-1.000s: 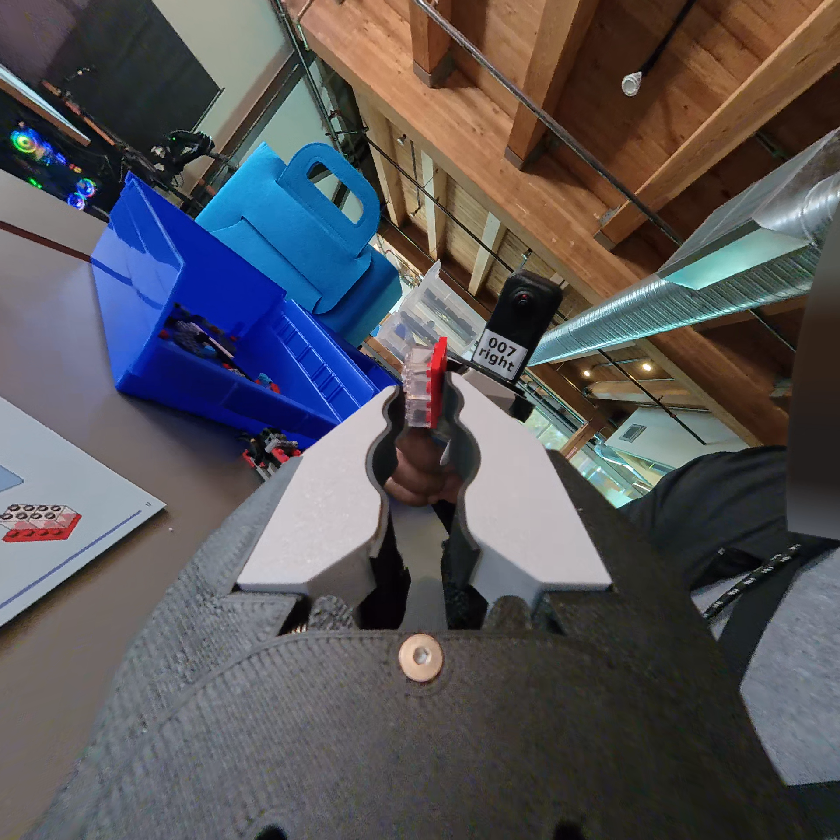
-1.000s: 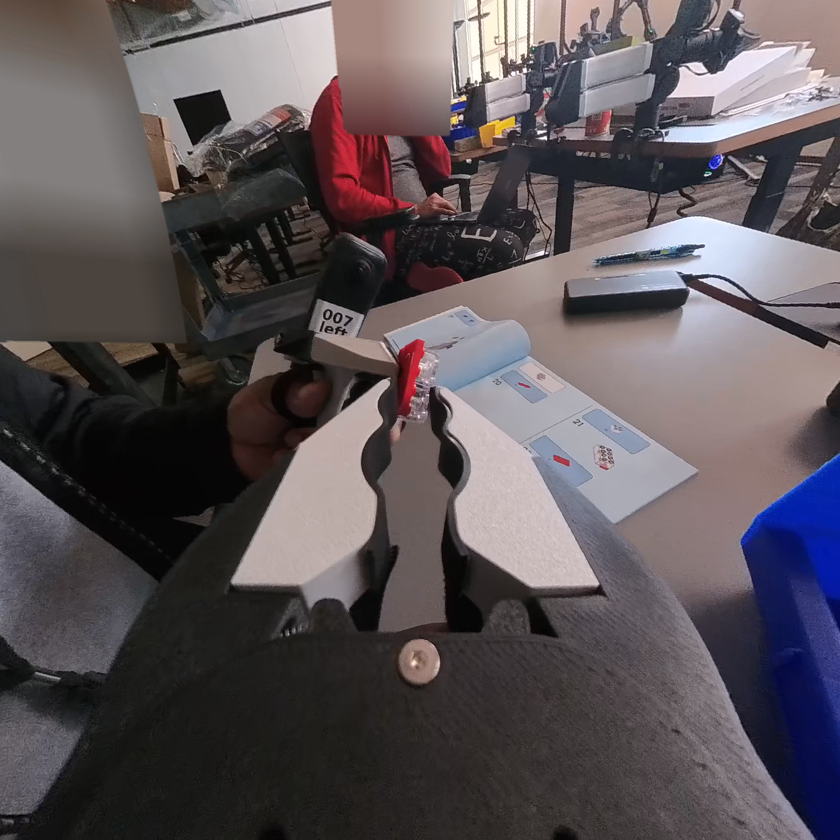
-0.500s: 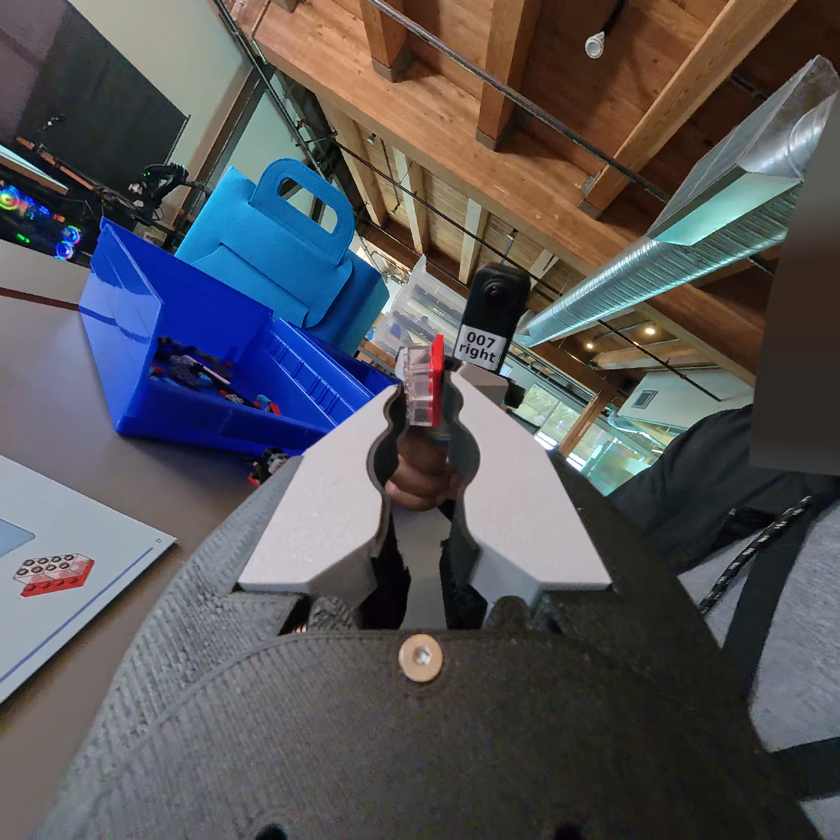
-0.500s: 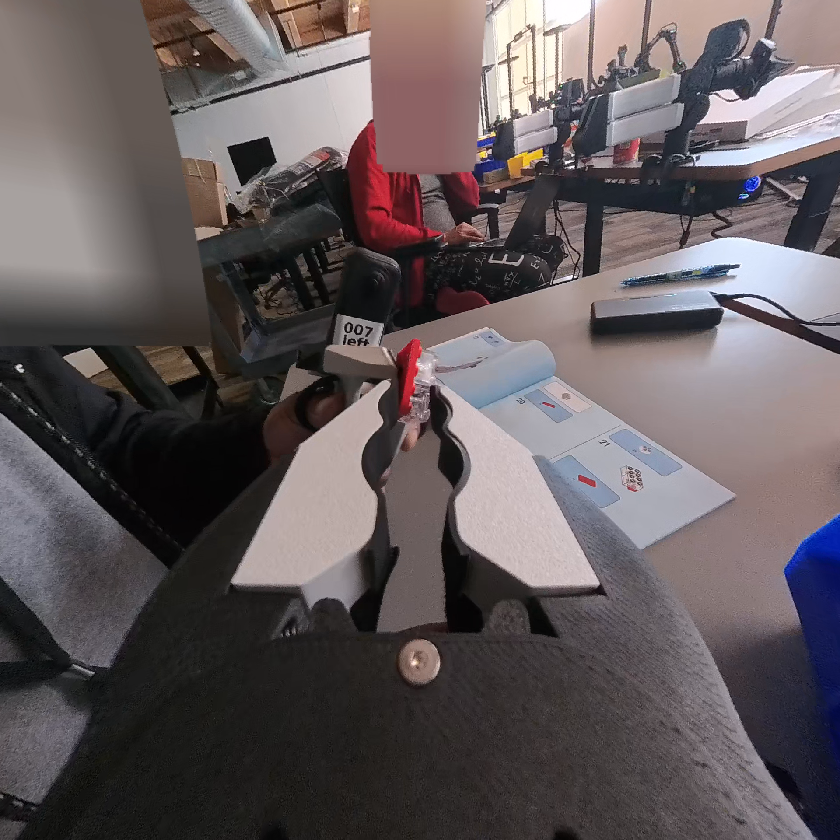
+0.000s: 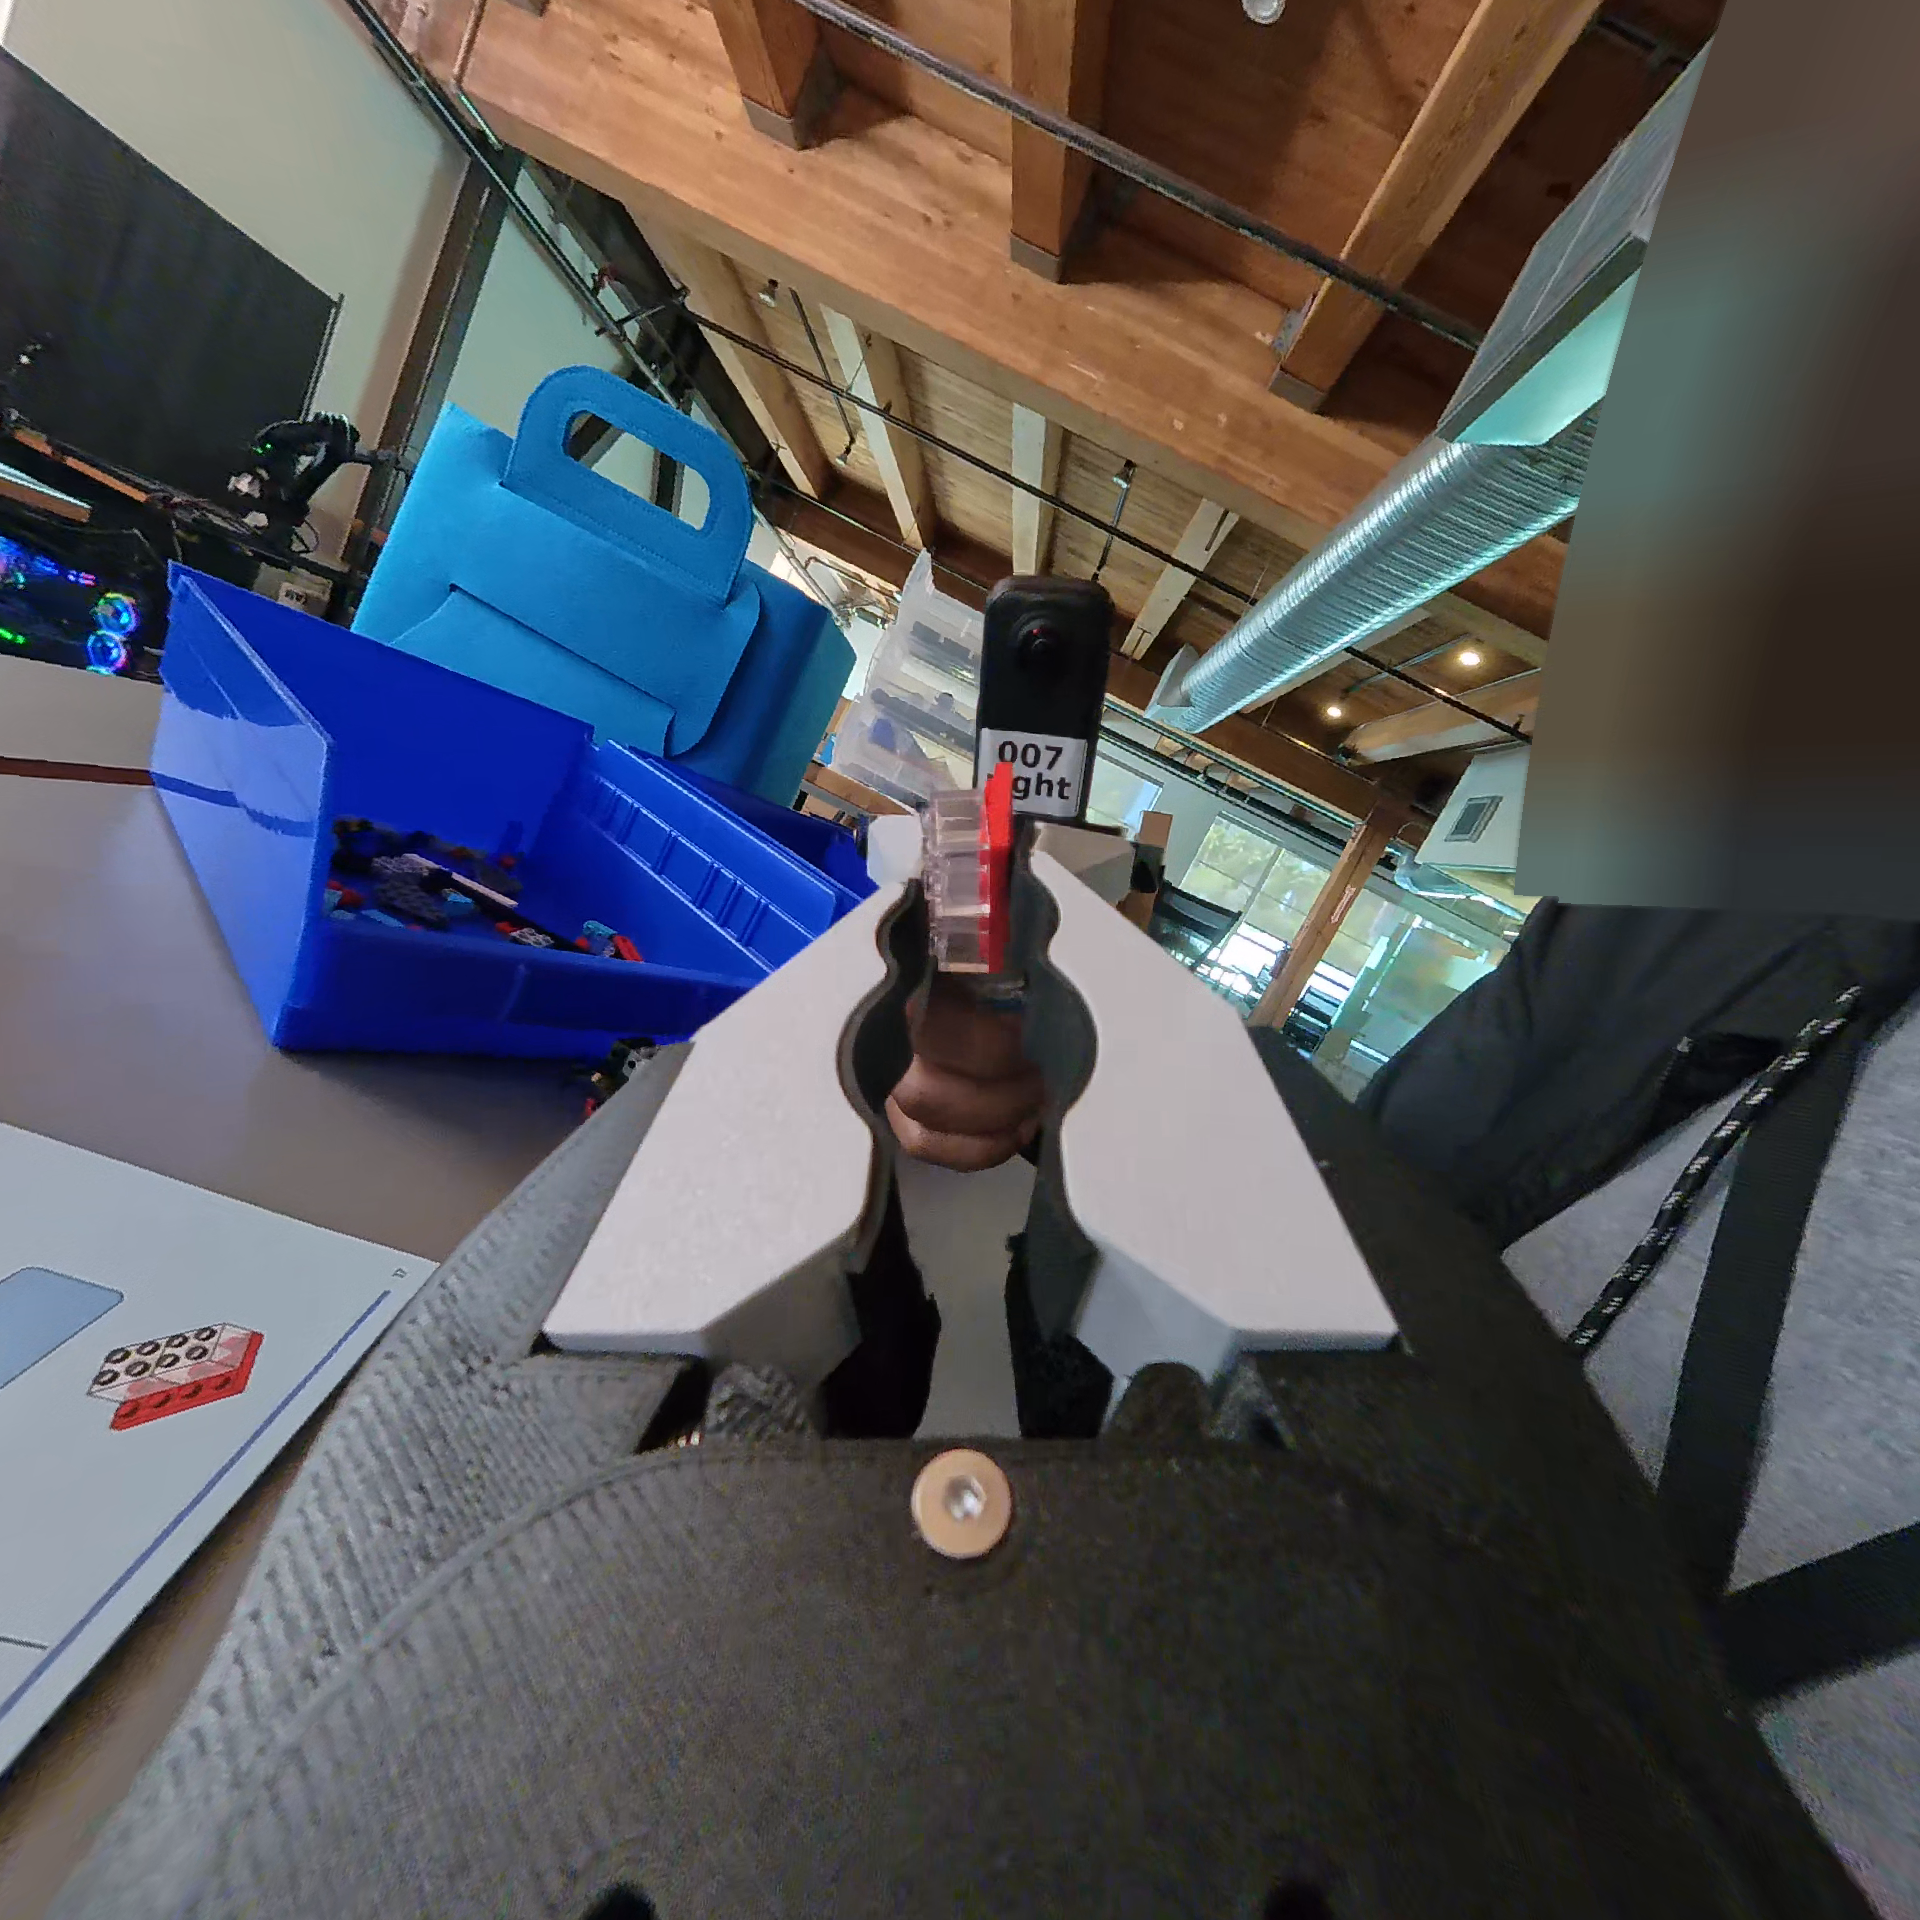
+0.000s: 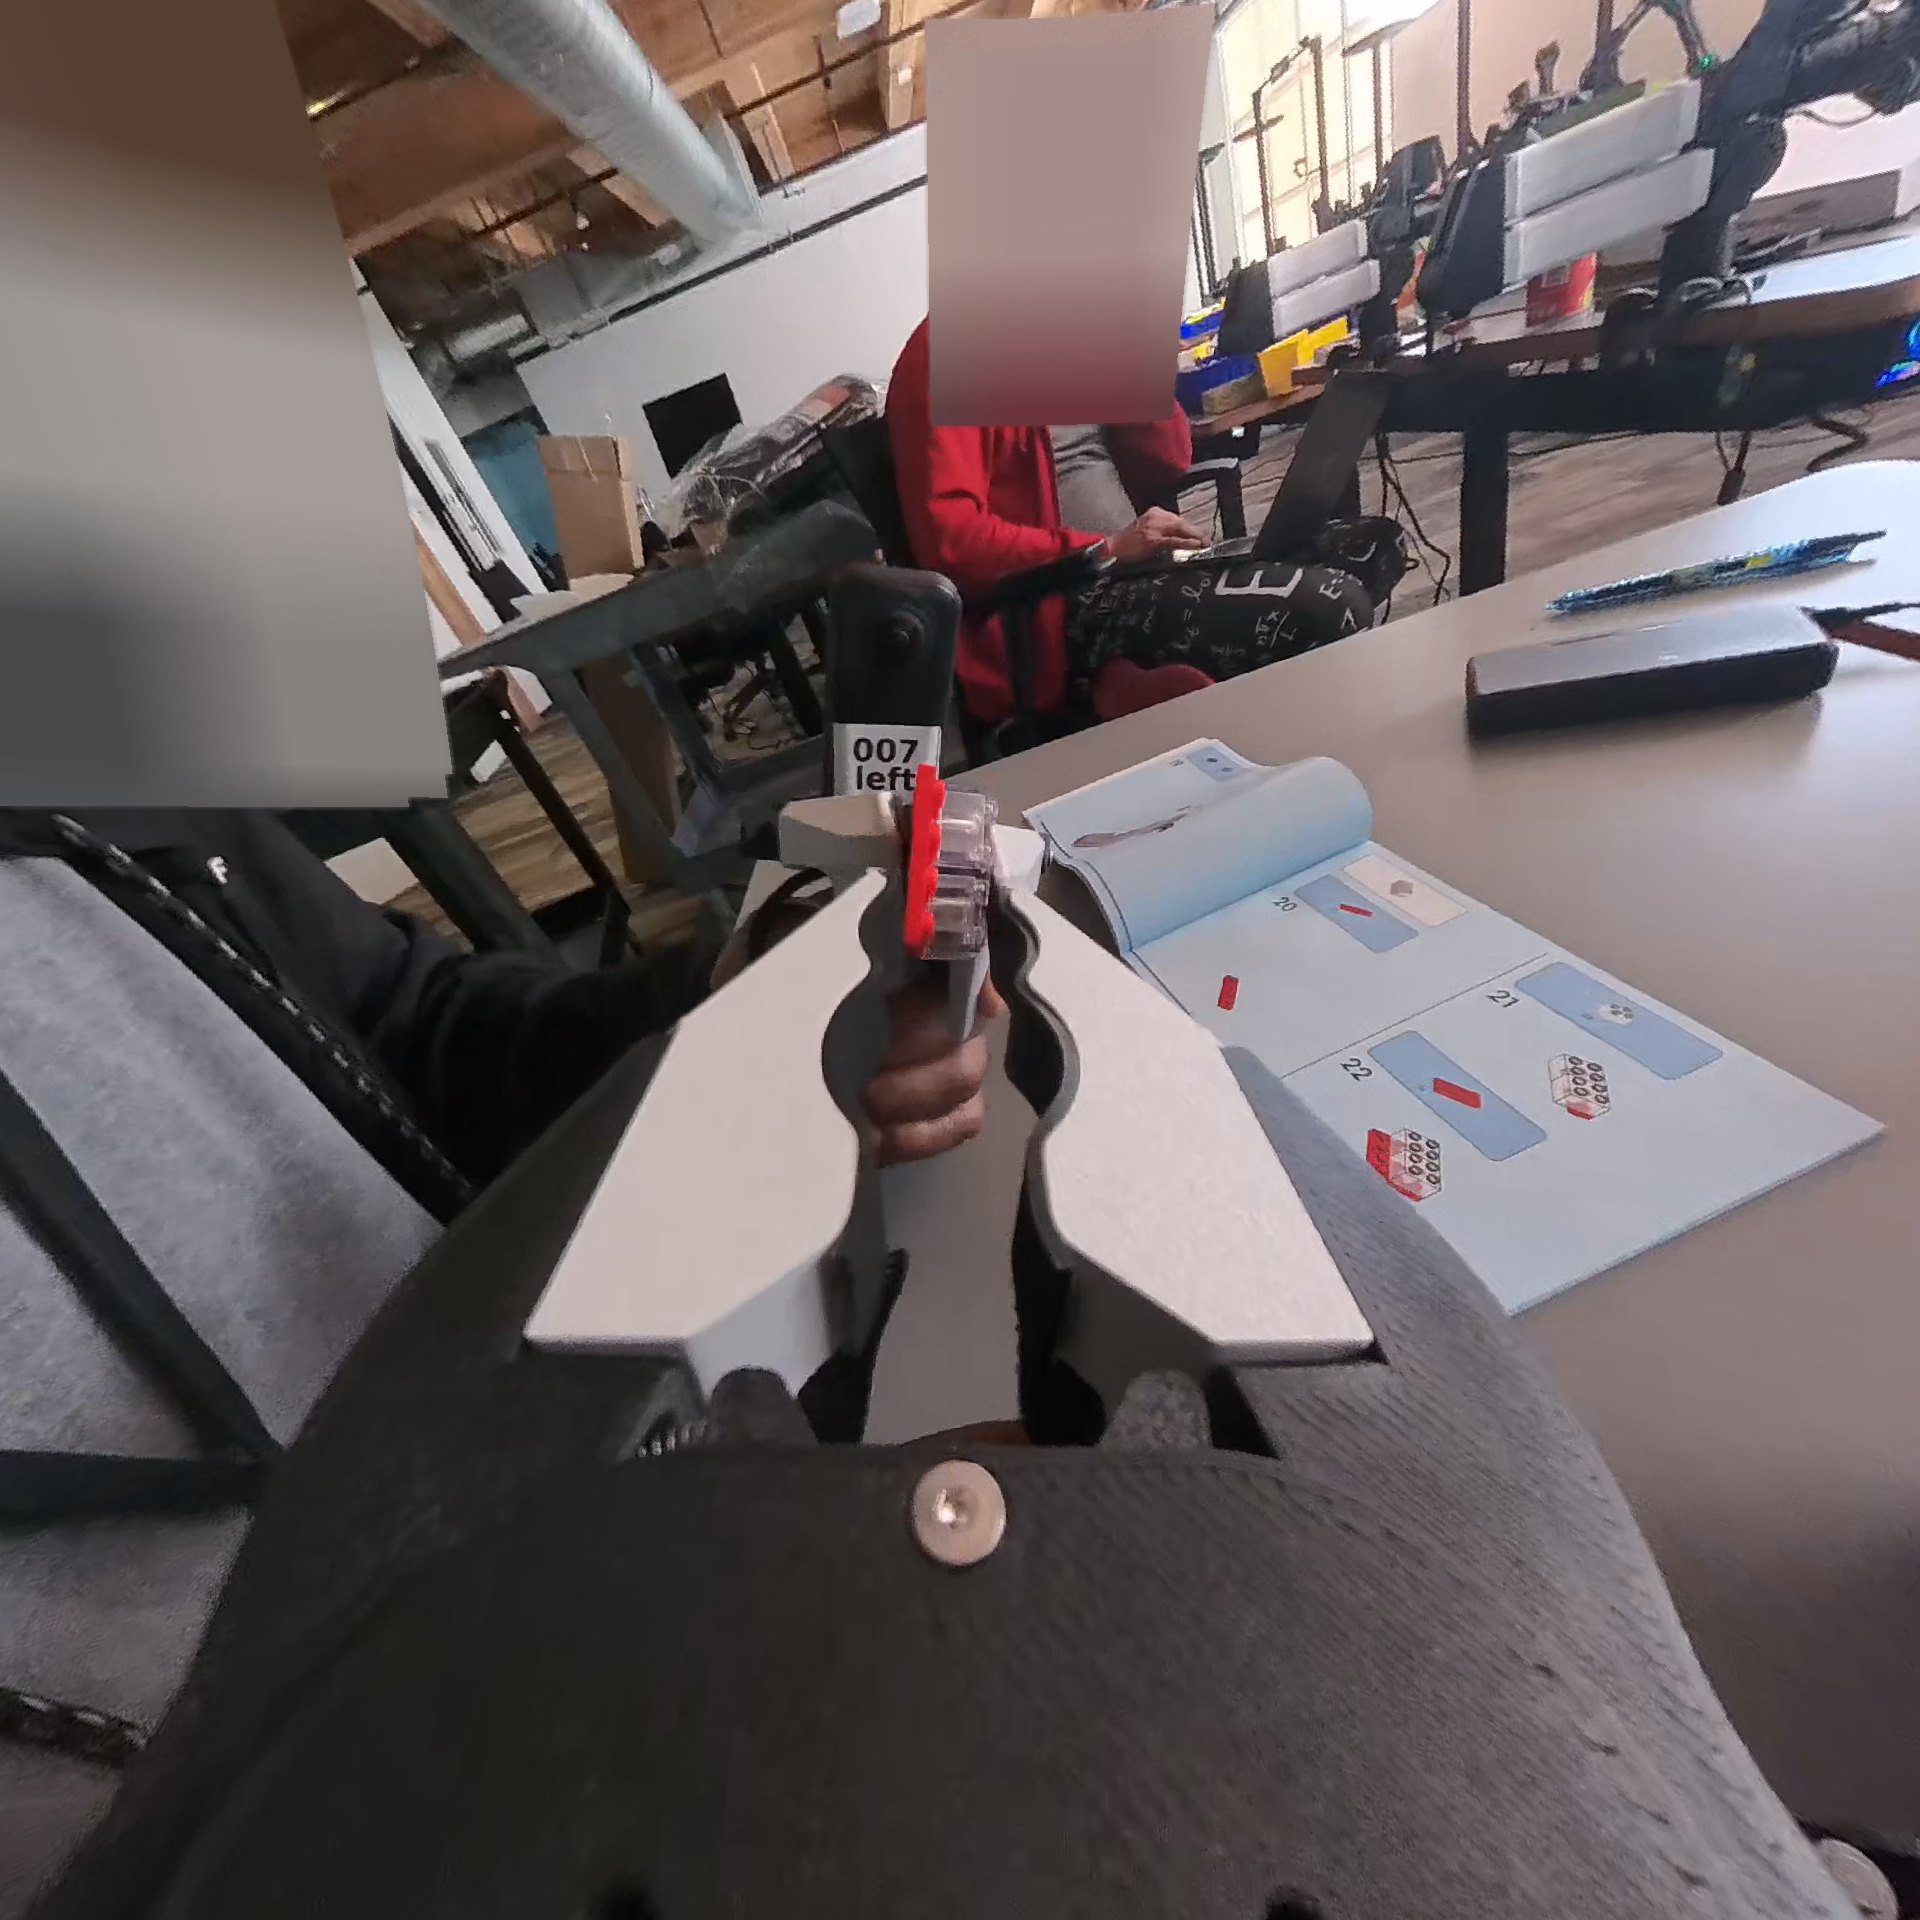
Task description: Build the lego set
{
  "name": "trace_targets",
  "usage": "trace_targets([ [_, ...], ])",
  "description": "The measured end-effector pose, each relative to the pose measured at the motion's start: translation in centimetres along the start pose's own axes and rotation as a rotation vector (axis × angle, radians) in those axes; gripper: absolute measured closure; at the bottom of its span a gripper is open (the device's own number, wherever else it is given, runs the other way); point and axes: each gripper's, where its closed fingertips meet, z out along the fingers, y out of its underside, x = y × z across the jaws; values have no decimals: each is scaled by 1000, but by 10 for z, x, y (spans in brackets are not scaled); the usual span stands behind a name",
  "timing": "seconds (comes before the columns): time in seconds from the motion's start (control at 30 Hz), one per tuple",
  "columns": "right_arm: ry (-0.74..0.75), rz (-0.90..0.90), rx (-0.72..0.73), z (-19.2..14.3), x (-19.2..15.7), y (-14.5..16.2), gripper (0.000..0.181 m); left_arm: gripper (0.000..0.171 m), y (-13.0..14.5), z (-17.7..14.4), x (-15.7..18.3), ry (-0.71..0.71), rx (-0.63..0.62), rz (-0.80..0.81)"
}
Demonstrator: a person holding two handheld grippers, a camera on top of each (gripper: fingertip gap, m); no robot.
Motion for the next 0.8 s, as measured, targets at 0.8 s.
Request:
trace_targets([
  [0.8, 70, -234, -63, -1, -3, 2, 165, 135, -6, -7, 1, 9, -82, 113],
])
